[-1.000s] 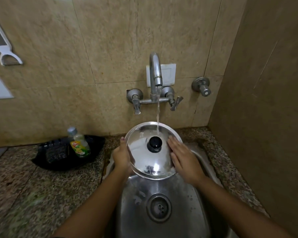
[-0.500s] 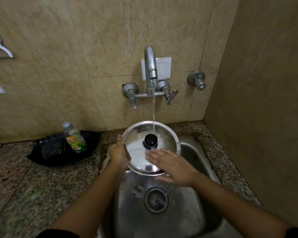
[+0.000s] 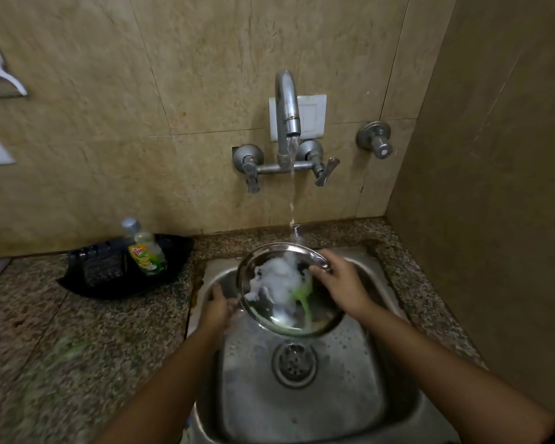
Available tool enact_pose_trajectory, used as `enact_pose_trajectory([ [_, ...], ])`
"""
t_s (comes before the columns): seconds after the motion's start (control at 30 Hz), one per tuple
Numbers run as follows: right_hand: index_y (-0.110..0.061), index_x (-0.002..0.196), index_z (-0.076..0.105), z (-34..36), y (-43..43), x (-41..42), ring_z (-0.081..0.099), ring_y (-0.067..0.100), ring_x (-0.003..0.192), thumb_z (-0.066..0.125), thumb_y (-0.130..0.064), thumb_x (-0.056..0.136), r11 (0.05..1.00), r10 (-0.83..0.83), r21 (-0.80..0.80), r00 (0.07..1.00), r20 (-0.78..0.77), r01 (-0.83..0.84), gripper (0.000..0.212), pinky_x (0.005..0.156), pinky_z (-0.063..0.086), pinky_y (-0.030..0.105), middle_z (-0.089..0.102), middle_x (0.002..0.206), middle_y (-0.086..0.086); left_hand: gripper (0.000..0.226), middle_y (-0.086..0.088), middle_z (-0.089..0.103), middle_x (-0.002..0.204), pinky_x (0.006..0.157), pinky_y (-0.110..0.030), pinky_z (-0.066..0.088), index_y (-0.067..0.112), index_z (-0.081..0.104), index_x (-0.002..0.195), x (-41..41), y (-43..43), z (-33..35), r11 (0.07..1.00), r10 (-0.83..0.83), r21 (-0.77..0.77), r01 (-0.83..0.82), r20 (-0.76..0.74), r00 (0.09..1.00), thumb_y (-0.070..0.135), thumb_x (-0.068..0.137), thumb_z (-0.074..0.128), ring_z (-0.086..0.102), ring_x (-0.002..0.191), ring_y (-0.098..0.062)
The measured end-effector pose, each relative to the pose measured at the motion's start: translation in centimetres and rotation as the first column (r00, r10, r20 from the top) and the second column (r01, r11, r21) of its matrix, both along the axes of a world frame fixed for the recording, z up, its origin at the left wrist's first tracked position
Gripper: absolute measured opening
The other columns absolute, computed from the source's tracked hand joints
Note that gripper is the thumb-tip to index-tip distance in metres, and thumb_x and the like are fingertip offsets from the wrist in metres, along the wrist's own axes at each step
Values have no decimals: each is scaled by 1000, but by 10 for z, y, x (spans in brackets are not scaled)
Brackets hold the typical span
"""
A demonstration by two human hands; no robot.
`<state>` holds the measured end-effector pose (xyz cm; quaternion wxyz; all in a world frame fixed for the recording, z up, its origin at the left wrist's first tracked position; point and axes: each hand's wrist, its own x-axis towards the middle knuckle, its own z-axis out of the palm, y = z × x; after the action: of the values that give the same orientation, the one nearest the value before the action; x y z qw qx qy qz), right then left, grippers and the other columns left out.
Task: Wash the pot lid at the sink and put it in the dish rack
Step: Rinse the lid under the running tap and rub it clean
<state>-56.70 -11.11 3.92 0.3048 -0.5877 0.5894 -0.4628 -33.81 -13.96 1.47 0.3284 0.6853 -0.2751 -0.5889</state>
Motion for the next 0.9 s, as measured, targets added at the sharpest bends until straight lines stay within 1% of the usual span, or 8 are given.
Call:
enact_pose_trajectory([
  [0.1,-4,104,66,-16,-5,0,65,30,95,61,1,87,961,-225,226,922,315,158,19,89,52,47,70,103,18,71,-10,66,72,60,-22,48,-4,57,121,-11,4,-8,1000,-2,29,6,-108,994,51,99,18,62,64,-16],
  [0.2,2,111,62,-30,-5,-6,64,36,87,57,2,87,848,-445,507,729,521,155,25,76,53,42,67,103,23,78,-16,61,119,92,-40,45,4,54,128,-18,9,-11,991,-24,113,66,-342,940,64,93,18,55,118,-33],
  [0.27,6,111,60,-42,-5,-8,62,36,81,57,1,87,777,-519,618,678,521,119,24,73,53,43,65,98,25,74,-16,59,126,100,-45,44,7,56,127,-23,11,-12,995,12,92,25,-382,924,64,92,26,52,122,-38],
  [0.4,1,122,57,-55,-10,-1,61,37,104,62,-14,85,725,-494,647,833,251,235,40,94,50,48,64,115,23,50,-18,70,98,94,-48,51,0,66,114,-33,13,-17,985,153,-47,-165,-195,969,42,95,47,66,95,-35],
  [0.47,-10,139,39,-55,-14,3,46,34,128,56,-31,89,781,-298,486,917,-264,393,58,107,37,46,48,140,17,49,-18,71,99,91,-47,53,1,67,111,-40,11,-15,980,173,-64,-191,-210,962,42,95,48,67,92,-33],
  [0.53,-15,150,19,-52,-20,6,18,29,145,40,-41,95,882,-106,275,730,-675,382,64,116,17,46,22,157,12,49,-17,72,101,89,-46,54,2,68,112,-46,7,-10,975,185,-81,-207,-215,959,44,95,47,68,92,-32],
  [0.77,-14,152,-3,-22,-49,38,-8,17,148,24,-37,100,973,221,211,645,-731,-94,63,119,-6,35,-7,161,6,48,-17,73,101,87,-43,55,4,68,110,-63,-11,10,971,145,-152,-186,-248,958,45,94,49,69,92,-32],
  [0.9,-22,150,-10,-10,-19,33,-16,10,145,27,-28,101,841,495,244,504,-708,-483,62,115,-11,28,-14,160,-2,53,-17,68,107,93,-40,50,-2,63,114,-66,-22,21,965,136,-195,-174,-193,972,44,95,46,64,100,-34],
])
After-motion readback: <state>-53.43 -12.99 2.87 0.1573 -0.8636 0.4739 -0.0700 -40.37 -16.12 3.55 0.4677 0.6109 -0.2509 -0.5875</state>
